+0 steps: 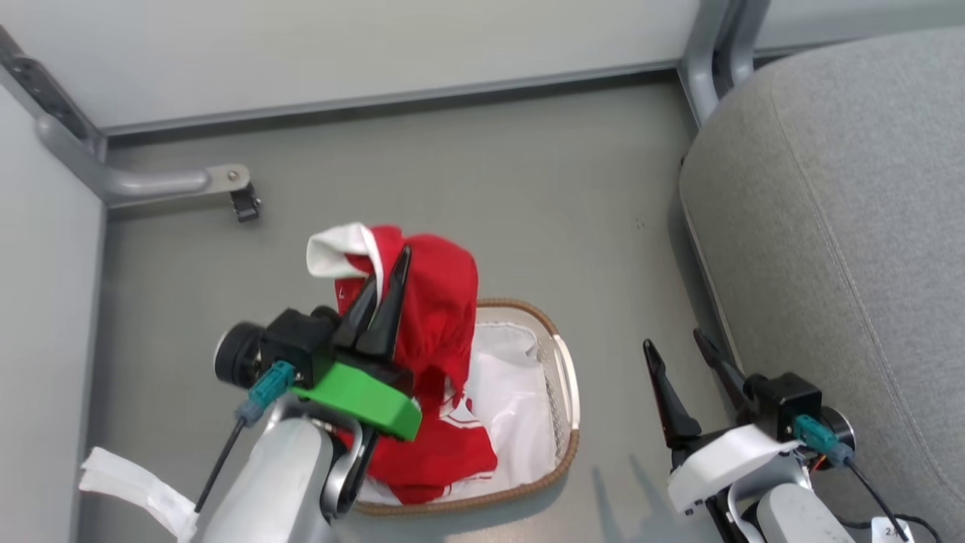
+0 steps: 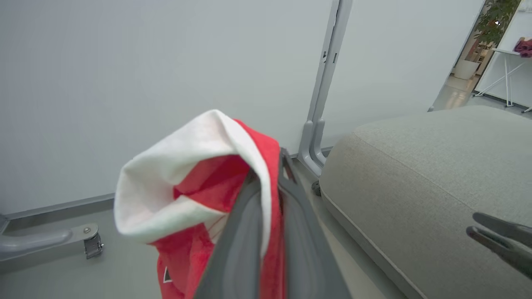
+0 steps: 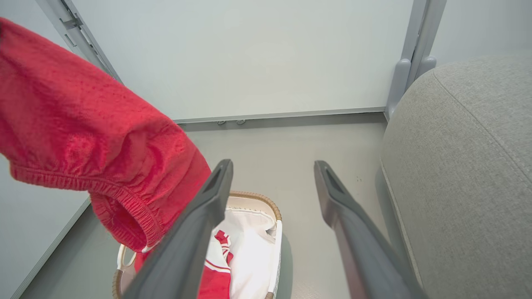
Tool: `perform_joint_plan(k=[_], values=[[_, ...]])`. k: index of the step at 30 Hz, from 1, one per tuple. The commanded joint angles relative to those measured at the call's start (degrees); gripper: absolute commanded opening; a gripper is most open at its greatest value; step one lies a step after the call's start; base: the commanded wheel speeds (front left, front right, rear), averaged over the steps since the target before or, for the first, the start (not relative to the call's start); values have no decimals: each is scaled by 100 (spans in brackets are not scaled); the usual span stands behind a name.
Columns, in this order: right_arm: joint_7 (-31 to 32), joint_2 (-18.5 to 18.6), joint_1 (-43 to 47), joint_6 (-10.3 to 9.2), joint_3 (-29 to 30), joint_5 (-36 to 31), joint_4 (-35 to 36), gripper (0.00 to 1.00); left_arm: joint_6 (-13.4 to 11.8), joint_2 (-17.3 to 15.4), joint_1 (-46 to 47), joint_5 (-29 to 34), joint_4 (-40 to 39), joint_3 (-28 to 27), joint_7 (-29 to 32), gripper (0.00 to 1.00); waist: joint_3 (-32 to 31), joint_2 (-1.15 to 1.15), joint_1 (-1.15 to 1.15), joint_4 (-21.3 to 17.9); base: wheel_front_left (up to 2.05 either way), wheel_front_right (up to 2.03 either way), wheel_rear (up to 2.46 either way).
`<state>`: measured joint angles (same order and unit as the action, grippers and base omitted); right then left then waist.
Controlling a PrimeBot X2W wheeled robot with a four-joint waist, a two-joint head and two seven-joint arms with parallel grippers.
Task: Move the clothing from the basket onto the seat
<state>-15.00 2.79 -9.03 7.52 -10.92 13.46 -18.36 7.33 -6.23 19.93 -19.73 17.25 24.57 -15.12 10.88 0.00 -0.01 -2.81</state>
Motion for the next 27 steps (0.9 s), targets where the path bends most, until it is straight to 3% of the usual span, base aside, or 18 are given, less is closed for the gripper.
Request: perform_joint_plan(k=[1,12,21,27], values=[[-28,27,120,-5,-5,-59,-23,100,22,-31,128,43,-169,37,-6,0,-272,0,1,192,0,0,0],[-27,26,388,-6,-94,-92,-77,100,22,-72,480,-98,-1282,187,-5,0,-614,0,1,246,0,0,0],[-28,37,348,-6,-298,-147,-75,100,22,-14,395,-249,-1371,348,-5,0,-645,0,1,264,0,0,0],[-28,208,-23,-6,-937,-89,84,100,22,40,280,-336,-1207,545,-5,0,-578,0,1,300,0,0,0]])
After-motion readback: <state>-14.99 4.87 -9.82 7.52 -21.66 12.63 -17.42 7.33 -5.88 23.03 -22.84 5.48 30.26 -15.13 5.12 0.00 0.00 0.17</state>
